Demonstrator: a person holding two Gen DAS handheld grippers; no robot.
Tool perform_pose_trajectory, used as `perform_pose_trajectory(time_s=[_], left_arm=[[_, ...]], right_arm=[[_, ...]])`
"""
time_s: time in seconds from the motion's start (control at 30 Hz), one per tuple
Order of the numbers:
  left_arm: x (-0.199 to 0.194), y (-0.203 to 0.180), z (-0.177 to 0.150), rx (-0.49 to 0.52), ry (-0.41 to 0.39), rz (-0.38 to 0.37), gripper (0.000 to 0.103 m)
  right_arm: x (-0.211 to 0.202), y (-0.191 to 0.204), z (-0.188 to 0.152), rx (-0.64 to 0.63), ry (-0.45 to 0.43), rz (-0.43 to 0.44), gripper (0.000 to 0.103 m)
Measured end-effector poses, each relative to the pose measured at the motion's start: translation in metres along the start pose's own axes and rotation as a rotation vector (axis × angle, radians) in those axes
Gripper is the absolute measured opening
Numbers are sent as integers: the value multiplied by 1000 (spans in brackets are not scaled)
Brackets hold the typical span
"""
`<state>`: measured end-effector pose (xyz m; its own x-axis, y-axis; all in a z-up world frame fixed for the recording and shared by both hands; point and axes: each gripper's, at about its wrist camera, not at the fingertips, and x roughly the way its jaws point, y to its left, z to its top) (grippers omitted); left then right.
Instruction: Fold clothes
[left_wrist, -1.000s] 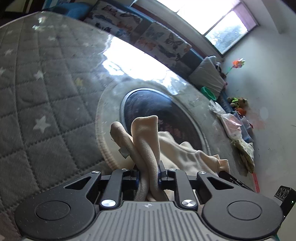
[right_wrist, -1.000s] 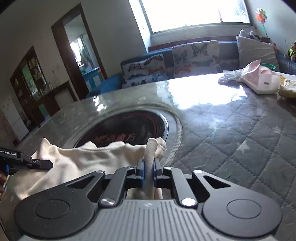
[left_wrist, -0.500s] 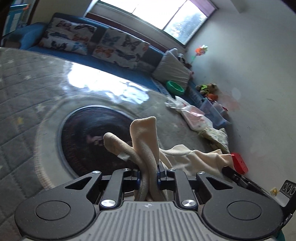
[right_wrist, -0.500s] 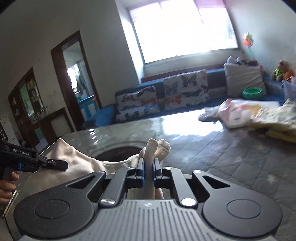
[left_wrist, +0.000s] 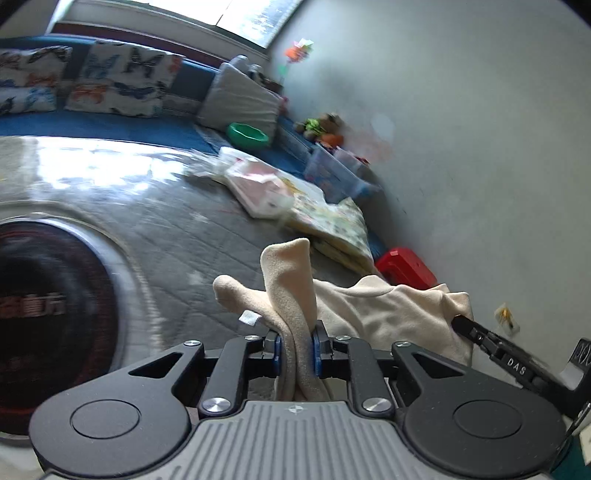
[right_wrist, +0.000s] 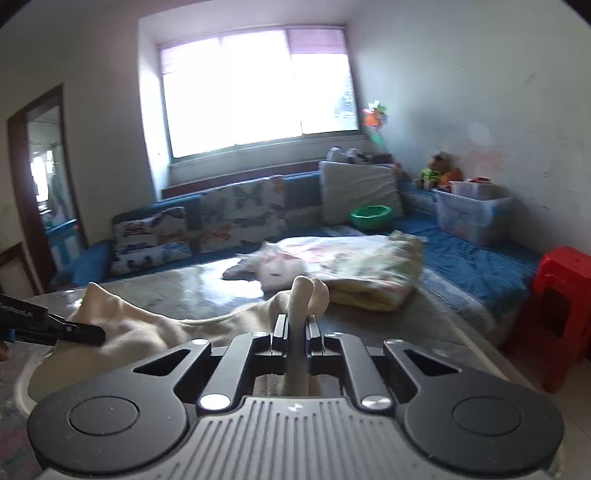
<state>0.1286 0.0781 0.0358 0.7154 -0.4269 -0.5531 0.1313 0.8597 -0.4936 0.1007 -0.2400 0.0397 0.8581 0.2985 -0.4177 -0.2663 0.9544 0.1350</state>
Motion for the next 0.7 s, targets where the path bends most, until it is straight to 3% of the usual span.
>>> perform_pose_trajectory(time_s=[0.17,0.27,0.33,0.5,0.6,0.7], left_arm=[[29,7,-17,32,52,140,42],[23,12,-17,49,25,197,40],[16,8,-13,62,-7,191,40],[32,-17,-10,129,13,73,40],[55,-21,-13,151,49,107,40],[71,-8,-15,115,90,142,40]], right_arm=[[18,-35,-34,37,100,-126,11],[24,-45,-45,70,119,-138,12],[27,-40,-44,54,109,-119,12],[48,-24,-41,42,125,-51,21],[68,-14,-42,32,152,-21,31],[81,-14,-48,33,196,-36,32]])
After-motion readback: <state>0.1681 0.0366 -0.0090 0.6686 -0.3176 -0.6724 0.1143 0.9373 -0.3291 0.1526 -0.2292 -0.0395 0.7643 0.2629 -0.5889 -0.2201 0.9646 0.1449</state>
